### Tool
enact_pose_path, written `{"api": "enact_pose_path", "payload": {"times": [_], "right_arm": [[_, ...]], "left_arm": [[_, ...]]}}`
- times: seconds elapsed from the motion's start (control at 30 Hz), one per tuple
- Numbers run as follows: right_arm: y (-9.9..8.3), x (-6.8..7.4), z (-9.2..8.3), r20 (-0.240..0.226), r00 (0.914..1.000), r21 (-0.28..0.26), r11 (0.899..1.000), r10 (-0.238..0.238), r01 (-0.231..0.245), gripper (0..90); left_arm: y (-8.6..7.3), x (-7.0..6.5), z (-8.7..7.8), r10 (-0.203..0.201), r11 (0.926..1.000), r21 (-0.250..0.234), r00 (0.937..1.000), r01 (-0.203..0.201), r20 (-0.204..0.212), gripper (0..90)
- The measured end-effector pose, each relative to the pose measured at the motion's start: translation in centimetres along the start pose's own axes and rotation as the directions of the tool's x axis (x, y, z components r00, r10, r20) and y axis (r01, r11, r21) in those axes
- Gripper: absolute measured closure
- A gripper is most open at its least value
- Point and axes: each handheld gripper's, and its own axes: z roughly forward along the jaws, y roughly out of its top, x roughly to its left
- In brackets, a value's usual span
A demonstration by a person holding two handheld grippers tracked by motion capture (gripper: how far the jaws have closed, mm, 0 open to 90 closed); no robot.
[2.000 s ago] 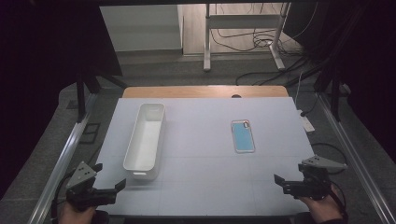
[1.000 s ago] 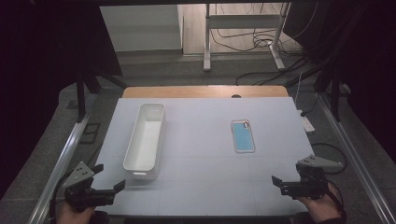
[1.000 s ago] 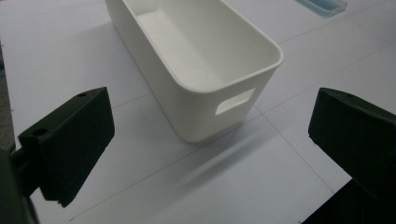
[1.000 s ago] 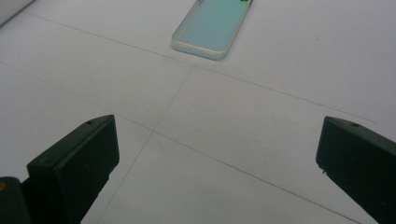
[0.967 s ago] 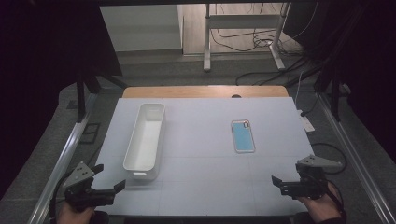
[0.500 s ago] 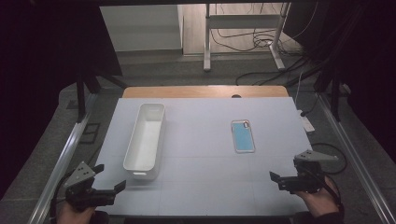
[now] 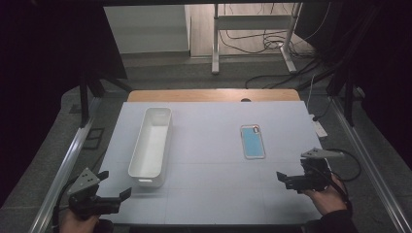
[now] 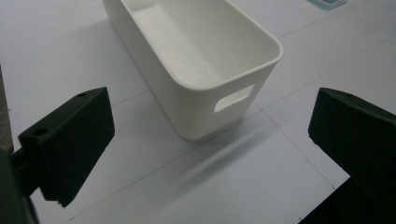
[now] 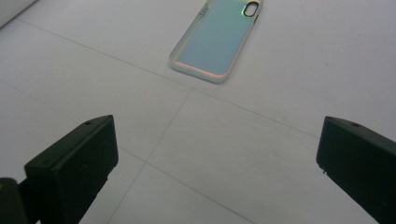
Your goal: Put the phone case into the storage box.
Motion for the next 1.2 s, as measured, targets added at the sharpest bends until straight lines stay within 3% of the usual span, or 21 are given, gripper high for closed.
{"api": "enact_pose_path", "payload": {"times": [1.2], "right_arm": [[4.2,-1.3,3.7,-0.006,0.9994,0.017,0.999,-0.034,0.034,0.0]], "left_arm": [[0.0,0.0,0.0,0.001,1.0,-0.001,1.0,-0.001,0.004,1.2]]}}
